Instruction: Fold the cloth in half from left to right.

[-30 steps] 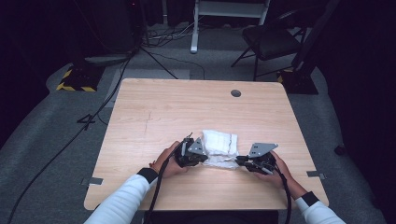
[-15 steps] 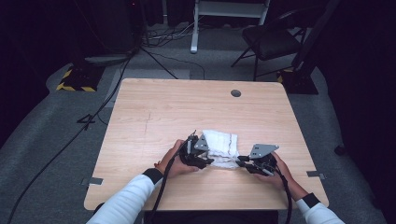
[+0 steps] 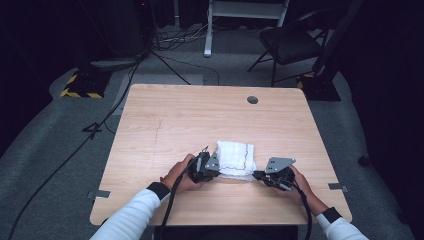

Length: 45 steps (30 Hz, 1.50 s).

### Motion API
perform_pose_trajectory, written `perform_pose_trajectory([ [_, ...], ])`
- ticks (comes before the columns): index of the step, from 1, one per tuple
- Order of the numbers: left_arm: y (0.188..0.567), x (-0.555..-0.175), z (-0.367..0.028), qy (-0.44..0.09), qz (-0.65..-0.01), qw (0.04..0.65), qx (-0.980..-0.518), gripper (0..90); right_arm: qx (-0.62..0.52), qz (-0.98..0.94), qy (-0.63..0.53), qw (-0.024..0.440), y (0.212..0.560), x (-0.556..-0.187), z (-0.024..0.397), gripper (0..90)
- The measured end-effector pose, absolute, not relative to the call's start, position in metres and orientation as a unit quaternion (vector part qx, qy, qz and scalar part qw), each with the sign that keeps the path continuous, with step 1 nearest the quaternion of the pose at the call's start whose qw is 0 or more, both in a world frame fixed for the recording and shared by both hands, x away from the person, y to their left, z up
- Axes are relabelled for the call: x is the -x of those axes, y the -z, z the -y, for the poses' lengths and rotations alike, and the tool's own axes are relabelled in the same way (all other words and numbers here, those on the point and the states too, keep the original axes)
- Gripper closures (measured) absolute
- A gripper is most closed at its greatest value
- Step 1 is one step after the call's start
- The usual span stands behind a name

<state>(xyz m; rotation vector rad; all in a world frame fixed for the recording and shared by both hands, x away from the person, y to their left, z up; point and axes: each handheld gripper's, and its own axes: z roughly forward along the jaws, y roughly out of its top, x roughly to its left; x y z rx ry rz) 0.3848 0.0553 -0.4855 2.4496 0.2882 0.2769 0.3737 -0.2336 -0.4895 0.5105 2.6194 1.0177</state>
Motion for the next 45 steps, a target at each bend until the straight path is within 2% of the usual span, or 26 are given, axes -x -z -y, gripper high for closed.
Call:
perform_pose_trajectory([
  [11,0.485,-0.38,-0.054,-0.104,-0.105,0.322,-0.935,84.8,-0.182,-0.906,-0.354,0.142,0.491,-0.371,0.239,86.8],
  [12,0.485,-0.38,-0.054,-0.101,-0.106,0.324,-0.935,82.6,-0.182,-0.906,-0.354,0.143,0.491,-0.371,0.239,86.6],
  [14,0.484,-0.38,-0.054,-0.096,-0.111,0.33,-0.933,71.4,-0.181,-0.905,-0.354,0.151,0.49,-0.37,0.239,85.5],
  [21,0.477,-0.381,-0.057,-0.105,-0.114,0.34,-0.927,64.5,-0.181,-0.895,-0.373,0.162,0.481,-0.37,0.24,81.9],
  [23,0.476,-0.381,-0.059,-0.109,-0.116,0.34,-0.927,62.6,-0.183,-0.893,-0.378,0.162,0.479,-0.371,0.24,78.4],
  [38,0.463,-0.382,-0.071,-0.138,-0.151,0.347,-0.915,31.9,-0.198,-0.887,-0.378,0.178,0.464,-0.376,0.241,48.2],
  [45,0.456,-0.376,-0.077,-0.157,-0.156,0.349,-0.911,27.0,-0.196,-0.887,-0.375,0.185,0.457,-0.374,0.243,41.3],
])
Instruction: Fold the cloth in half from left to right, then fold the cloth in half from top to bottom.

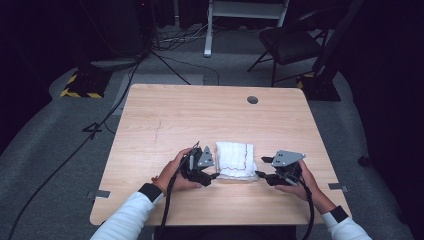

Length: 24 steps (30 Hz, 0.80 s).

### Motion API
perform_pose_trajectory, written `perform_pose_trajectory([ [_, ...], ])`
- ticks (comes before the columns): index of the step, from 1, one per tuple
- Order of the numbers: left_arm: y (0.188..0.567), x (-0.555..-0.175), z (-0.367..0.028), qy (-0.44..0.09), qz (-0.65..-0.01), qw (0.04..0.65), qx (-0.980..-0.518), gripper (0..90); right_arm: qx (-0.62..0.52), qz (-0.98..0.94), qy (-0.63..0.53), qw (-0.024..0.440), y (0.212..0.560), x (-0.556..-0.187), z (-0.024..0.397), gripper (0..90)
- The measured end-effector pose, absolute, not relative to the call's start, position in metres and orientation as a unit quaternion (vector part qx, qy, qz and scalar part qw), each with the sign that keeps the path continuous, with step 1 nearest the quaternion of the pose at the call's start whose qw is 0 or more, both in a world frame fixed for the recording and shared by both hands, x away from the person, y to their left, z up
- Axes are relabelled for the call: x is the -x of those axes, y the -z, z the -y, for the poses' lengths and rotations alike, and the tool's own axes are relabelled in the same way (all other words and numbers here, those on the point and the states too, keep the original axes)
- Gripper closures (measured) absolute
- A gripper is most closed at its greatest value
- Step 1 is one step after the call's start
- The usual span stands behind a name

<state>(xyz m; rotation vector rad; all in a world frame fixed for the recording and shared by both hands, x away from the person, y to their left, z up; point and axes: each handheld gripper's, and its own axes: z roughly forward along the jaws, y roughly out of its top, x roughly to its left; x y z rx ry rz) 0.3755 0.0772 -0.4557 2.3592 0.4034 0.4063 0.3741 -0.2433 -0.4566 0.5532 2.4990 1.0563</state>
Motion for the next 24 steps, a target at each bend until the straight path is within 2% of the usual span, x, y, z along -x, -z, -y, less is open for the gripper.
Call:
perform_pose_trajectory([
  [11,0.45,-0.372,-0.089,-0.188,-0.169,0.328,-0.91,22.0,-0.212,-0.881,-0.367,0.208,0.449,-0.373,0.255,36.5],
  [24,0.449,-0.353,-0.114,-0.225,-0.19,0.302,-0.907,22.5,-0.236,-0.877,-0.348,0.234,0.449,-0.363,0.281,35.8],
])
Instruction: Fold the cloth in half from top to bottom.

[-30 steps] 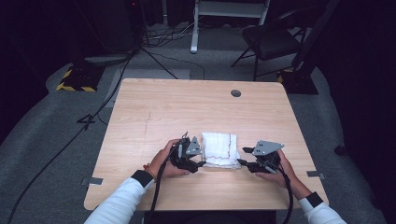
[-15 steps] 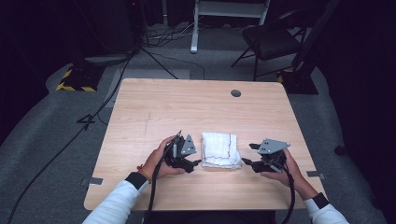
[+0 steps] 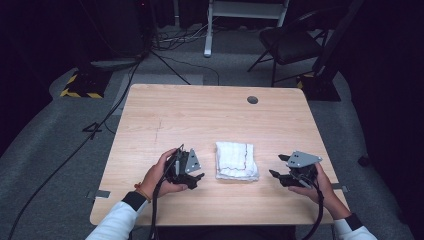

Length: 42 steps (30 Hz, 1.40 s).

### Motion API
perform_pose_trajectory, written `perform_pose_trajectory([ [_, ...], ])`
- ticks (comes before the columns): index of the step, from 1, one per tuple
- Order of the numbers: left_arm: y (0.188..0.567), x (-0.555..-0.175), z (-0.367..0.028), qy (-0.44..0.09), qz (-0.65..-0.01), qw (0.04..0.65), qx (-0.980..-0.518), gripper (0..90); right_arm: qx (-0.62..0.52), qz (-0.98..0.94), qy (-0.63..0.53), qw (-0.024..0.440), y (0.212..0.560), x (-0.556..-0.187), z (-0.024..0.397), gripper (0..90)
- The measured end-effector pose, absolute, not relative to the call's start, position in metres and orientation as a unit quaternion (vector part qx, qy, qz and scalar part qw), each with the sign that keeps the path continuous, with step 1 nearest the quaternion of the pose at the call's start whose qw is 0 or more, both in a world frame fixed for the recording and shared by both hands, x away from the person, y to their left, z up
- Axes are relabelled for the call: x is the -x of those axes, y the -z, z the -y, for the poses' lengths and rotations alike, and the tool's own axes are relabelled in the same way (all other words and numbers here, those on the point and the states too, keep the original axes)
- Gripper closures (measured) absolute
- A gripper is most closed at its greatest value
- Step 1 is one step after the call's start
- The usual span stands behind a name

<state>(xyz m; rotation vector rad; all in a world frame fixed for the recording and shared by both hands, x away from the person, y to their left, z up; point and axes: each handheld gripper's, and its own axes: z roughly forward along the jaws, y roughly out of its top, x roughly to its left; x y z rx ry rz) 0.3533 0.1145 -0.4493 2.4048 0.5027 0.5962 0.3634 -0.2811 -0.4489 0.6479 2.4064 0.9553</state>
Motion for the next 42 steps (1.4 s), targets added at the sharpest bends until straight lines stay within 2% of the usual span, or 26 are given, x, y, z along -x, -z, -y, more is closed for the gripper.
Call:
perform_pose_trajectory([
  [13,0.464,-0.344,-0.149,-0.237,-0.22,0.273,-0.906,21.9,-0.272,-0.87,-0.321,0.256,0.459,-0.357,0.313,35.1],
  [23,0.475,-0.34,-0.174,-0.222,-0.24,0.268,-0.906,19.9,-0.327,-0.855,-0.31,0.257,0.474,-0.352,0.35,33.4],
  [29,0.481,-0.337,-0.188,-0.203,-0.255,0.279,-0.903,20.1,-0.368,-0.837,-0.316,0.252,0.482,-0.347,0.371,31.3],
  [36,0.49,-0.342,-0.202,-0.162,-0.305,0.282,-0.895,18.5,-0.426,-0.806,-0.335,0.239,0.499,-0.343,0.399,29.3],
  [42,0.5,-0.347,-0.219,-0.117,-0.334,0.33,-0.875,17.2,-0.446,-0.793,-0.35,0.224,0.502,-0.342,0.406,28.1],
])
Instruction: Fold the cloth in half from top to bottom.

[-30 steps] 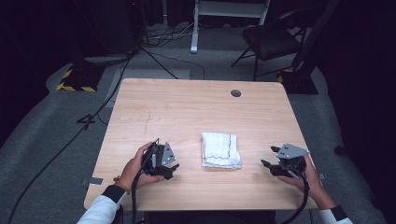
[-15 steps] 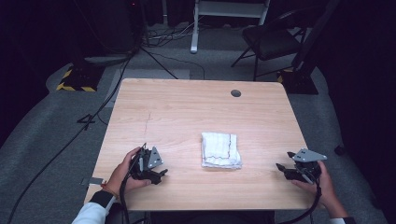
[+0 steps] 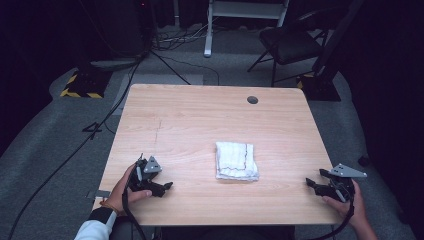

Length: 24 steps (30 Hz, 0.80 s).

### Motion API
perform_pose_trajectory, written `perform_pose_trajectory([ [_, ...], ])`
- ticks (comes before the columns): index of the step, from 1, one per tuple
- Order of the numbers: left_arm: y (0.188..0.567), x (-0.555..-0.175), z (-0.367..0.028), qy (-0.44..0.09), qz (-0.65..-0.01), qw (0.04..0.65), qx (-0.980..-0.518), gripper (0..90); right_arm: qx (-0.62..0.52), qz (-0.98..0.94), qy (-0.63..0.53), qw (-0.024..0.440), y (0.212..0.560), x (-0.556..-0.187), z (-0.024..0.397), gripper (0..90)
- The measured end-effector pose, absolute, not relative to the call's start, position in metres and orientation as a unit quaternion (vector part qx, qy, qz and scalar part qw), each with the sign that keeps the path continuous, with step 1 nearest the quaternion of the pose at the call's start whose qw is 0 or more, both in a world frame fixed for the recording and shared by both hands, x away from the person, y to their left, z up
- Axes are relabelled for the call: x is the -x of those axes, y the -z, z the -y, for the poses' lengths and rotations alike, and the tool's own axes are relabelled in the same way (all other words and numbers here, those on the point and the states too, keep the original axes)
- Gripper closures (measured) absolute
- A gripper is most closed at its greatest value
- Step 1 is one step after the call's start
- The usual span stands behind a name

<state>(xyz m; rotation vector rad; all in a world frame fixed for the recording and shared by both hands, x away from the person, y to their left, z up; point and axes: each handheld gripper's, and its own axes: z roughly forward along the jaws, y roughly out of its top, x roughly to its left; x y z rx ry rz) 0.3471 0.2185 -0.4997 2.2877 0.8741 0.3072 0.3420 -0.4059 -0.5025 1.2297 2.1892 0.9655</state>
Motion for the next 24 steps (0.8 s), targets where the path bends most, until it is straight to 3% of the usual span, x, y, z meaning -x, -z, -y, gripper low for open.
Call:
perform_pose_trajectory([
  [24,0.504,-0.3442,-0.2201,-0.126,-0.339,0.349,-0.864,14.5,-0.466,-0.784,-0.351,0.213,0.5031,-0.3444,0.4073,25.4],
])
